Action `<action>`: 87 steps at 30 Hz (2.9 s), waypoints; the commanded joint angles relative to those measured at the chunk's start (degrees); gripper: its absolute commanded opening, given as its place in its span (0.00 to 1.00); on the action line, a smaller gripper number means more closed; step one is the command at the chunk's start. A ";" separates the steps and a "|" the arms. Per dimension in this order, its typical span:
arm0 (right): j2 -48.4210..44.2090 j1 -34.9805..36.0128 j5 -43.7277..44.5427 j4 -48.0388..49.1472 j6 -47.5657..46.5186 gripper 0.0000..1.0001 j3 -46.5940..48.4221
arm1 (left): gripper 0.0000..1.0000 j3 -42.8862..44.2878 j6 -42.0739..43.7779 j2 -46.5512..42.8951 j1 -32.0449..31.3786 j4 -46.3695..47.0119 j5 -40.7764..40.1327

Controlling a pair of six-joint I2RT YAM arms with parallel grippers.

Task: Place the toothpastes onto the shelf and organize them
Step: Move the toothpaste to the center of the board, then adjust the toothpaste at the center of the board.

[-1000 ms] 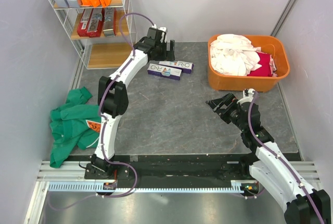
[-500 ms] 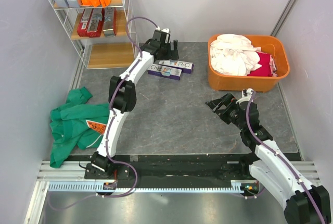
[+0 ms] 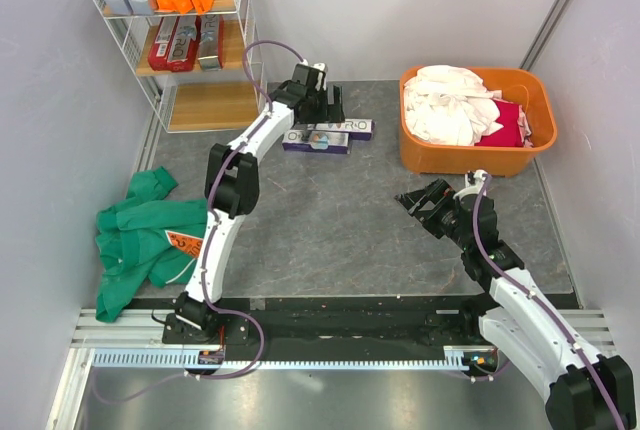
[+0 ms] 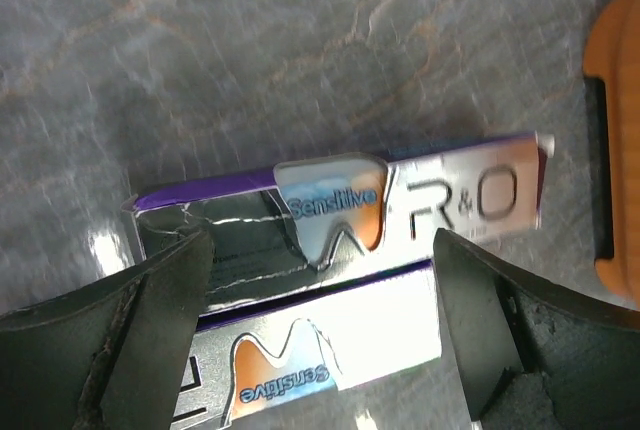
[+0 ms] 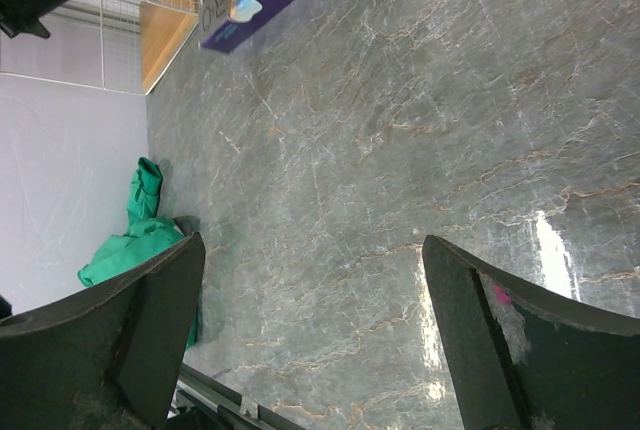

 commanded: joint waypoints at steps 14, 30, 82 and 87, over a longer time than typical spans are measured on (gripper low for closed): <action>-3.59 -0.21 -0.43 1.10 0.70 0.98 -0.47 | 1.00 -34.54 -1.60 -15.71 -8.72 -4.62 -3.68; -4.47 -0.21 -0.51 -0.48 1.14 0.98 -1.00 | 1.00 -56.63 -4.68 -30.66 -16.90 3.30 -0.52; -0.96 -0.21 -1.92 -0.30 0.97 0.98 -0.48 | 1.00 -76.41 17.82 -53.87 -20.77 10.68 -16.60; 0.19 -0.21 -2.27 0.05 0.79 0.98 0.05 | 1.00 -76.23 18.52 -51.67 -20.94 10.77 -11.52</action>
